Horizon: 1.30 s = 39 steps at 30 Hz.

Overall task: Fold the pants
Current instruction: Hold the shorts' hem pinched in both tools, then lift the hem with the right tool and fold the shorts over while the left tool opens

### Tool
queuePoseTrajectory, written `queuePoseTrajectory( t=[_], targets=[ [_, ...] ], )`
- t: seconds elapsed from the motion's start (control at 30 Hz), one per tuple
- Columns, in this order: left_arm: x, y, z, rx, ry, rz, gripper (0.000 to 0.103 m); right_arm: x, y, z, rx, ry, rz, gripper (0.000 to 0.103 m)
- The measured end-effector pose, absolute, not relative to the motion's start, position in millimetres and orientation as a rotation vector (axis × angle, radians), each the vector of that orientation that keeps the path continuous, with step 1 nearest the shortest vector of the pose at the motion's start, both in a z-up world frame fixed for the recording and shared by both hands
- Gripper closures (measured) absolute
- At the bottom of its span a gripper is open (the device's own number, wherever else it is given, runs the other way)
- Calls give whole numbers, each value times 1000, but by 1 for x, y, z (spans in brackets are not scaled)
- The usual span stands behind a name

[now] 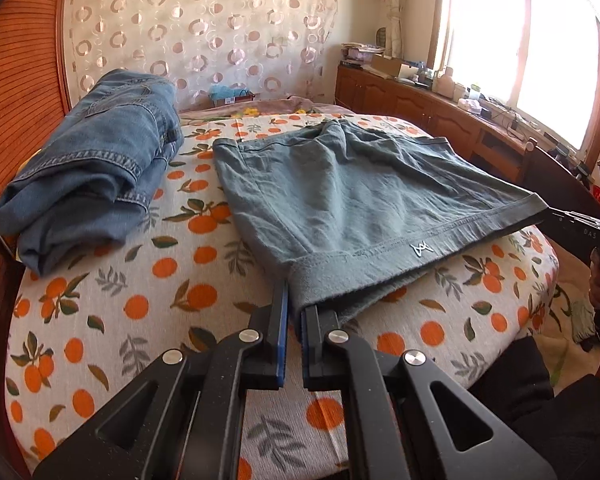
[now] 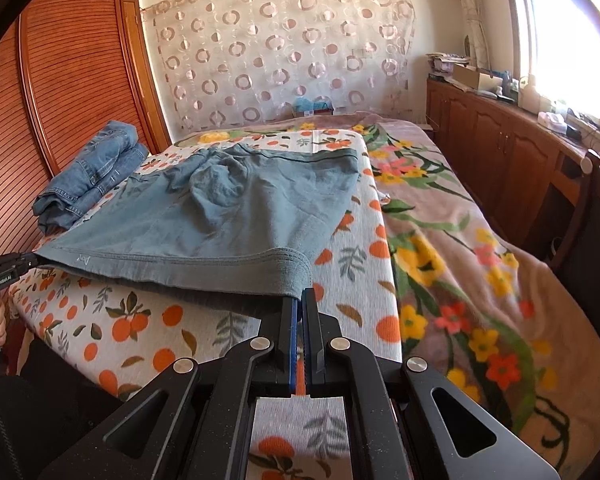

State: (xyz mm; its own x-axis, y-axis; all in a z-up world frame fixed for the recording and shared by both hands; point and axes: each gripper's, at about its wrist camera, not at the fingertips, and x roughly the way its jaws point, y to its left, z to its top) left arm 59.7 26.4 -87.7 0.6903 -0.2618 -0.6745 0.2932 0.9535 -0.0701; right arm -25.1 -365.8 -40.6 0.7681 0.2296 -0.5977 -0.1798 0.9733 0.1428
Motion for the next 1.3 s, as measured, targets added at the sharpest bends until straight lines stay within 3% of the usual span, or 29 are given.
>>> queuePoseTrajectory(
  t=[0.5, 0.73, 0.8, 0.93, 1.0, 1.17, 1.3],
  targets=[
    [48, 32, -108, 27, 793, -305, 97, -24, -367, -41, 127, 705, 205, 101],
    [38, 35, -99, 25, 784, -306, 91, -18, -355, -41, 117, 702, 194, 101],
    [35, 38, -93, 25, 774, -295, 81, -17, -354, -40, 116, 698, 191, 101],
    [32, 44, -85, 11, 756, -292, 75, -17, -354, -38, 118, 690, 189, 101],
    [34, 44, -83, 14, 755, -284, 57, -17, -353, -38, 118, 685, 188, 101],
    [42, 45, -85, 0, 758, -288, 28, -16, -350, -32, 118, 661, 194, 101],
    [50, 44, -84, -6, 749, -270, 26, -13, -344, -23, 108, 634, 213, 101]
  ],
)
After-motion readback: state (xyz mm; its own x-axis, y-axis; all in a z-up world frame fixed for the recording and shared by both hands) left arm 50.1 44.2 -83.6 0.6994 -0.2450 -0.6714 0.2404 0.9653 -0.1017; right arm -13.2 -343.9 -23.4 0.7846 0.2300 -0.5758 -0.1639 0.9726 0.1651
